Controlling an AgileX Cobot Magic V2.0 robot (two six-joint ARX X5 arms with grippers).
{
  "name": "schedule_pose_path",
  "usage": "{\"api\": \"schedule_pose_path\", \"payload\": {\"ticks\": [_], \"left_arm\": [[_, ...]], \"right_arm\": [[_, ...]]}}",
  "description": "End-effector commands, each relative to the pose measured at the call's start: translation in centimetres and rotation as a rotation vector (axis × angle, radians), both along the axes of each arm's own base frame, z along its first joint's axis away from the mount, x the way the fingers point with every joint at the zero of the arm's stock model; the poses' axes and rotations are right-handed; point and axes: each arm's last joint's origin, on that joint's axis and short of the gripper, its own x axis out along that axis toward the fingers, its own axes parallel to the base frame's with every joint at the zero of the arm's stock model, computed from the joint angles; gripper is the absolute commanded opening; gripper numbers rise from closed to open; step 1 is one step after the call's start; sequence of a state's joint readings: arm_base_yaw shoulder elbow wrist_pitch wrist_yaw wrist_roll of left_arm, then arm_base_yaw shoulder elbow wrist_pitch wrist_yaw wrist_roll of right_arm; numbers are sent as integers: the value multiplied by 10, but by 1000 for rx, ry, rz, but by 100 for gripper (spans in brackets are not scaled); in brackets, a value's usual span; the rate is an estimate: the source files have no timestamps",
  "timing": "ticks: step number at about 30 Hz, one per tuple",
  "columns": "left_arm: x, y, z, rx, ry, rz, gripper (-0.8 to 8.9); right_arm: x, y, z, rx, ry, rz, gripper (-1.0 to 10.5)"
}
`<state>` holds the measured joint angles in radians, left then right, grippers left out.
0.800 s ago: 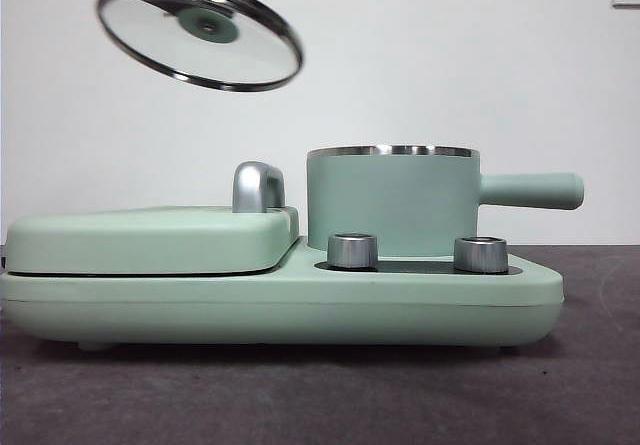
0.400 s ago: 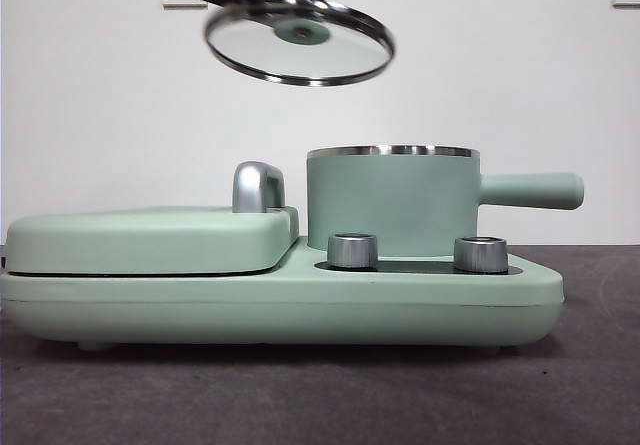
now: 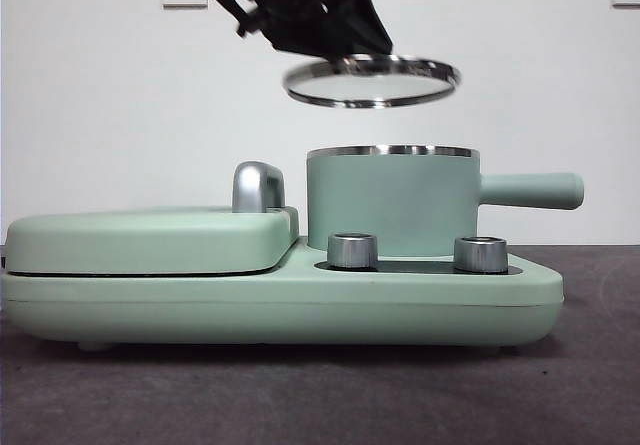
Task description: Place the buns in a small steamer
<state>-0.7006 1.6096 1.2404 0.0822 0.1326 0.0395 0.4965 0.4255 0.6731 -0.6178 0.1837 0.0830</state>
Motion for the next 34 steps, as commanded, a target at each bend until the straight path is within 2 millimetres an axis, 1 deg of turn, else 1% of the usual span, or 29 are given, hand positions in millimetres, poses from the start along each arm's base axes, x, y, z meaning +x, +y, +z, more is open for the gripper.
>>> {"api": "schedule_pose_path", "payload": {"ticks": [1,6,11,30,34], "left_arm": [[5,-12,-2,-18,-62,-24,10],[15,-20,-19,-13,-57,-24,10],[20,-25,-33,9,-31,-25,10],[20,-25,-38,22,-1,-23,10],[21,-26,-42,27,10,-23,10]], "right_arm": [[0,0,2,12,-1,2,401],[-1,0,0,3,16,1,401],[-1,0,-1,-3,26,1,401],[-1,0,-1,-7,32,0,401],[-2,0,-1,-7,33,0,400]]}}
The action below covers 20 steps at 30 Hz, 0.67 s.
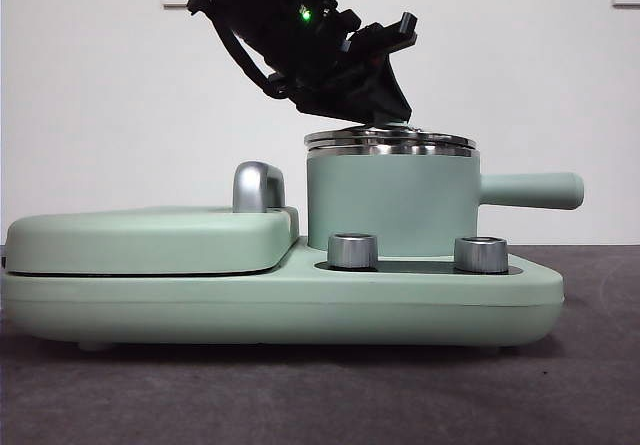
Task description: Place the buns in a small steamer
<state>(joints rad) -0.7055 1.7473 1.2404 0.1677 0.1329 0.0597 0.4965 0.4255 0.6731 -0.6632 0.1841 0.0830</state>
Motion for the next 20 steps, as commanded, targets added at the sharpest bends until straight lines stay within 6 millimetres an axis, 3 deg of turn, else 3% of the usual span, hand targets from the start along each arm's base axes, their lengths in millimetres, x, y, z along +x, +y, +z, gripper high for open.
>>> {"api": "schedule_pose_path", "payload": {"ticks": [1,10,20], "left_arm": [[2,-7,0,-25,-9,-16,10],[-1,-10,-9,-21,17,-39,10],[-7,-4,-34,31,75,-32,10]], "right_arm": [[0,0,3,14,-6,0,400],[0,0,2,13,-5,0,400],[0,0,2,13,-4,0,400]]}}
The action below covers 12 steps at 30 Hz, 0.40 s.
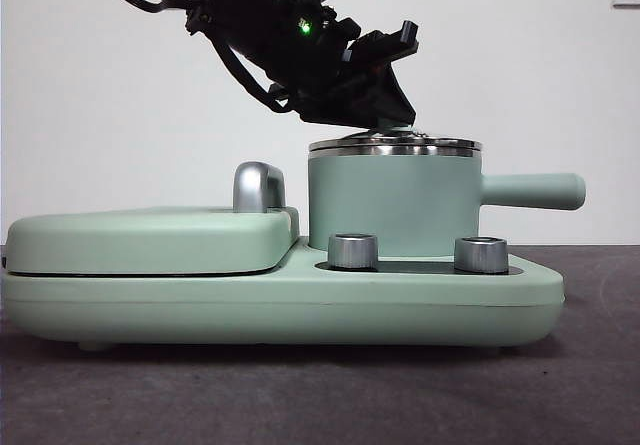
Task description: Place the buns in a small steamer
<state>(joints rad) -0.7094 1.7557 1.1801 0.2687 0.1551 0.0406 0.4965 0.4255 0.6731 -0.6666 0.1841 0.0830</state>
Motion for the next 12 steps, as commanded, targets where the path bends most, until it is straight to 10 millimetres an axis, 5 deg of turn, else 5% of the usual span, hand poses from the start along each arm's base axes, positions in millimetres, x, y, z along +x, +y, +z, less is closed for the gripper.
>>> {"api": "schedule_pose_path", "payload": {"ticks": [1,12], "left_arm": [[-4,-4,-20,71,82,-14,10],[-5,-3,-15,59,68,-12,54]], "right_arm": [[0,0,3,15,-8,0,401],[0,0,3,15,-7,0,400]]}}
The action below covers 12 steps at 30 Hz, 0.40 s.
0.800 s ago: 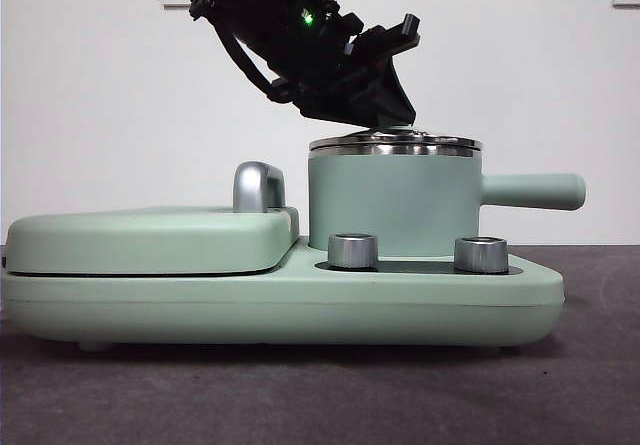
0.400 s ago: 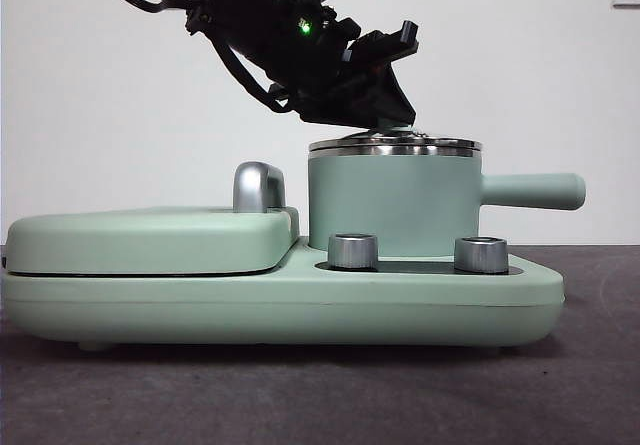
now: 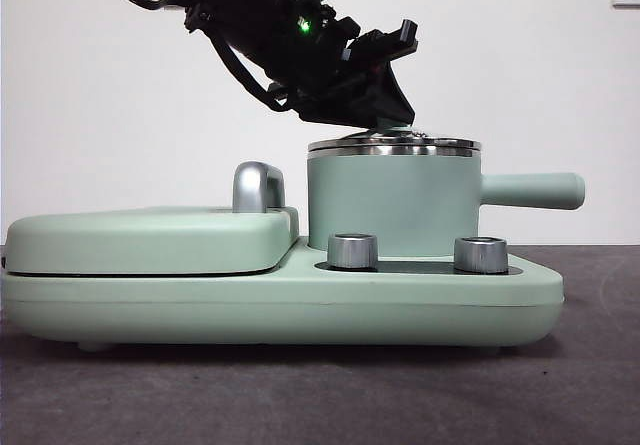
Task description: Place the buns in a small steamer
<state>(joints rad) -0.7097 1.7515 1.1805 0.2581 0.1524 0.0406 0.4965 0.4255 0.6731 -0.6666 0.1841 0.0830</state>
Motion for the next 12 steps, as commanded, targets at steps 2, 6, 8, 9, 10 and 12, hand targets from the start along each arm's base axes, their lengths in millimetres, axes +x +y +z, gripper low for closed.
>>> {"api": "schedule_pose_path", "payload": {"ticks": [2,6,8,9,10,12], "left_arm": [[-4,-3,-13,49,58,-15,126],[-6,-2,-6,35,41,-15,162],[-7,-1,-2,27,32,-15,199],[-7,-1,1,21,26,-15,239],[-8,0,4,17,20,-14,268],[-8,1,10,7,9,-13,285]], "right_arm": [[0,0,3,14,-5,0,400],[-1,0,1,7,7,0,400],[-1,0,0,2,16,0,400],[-1,0,0,0,19,0,400],[-1,0,0,-1,22,0,400],[-1,0,0,-3,25,0,400]]}}
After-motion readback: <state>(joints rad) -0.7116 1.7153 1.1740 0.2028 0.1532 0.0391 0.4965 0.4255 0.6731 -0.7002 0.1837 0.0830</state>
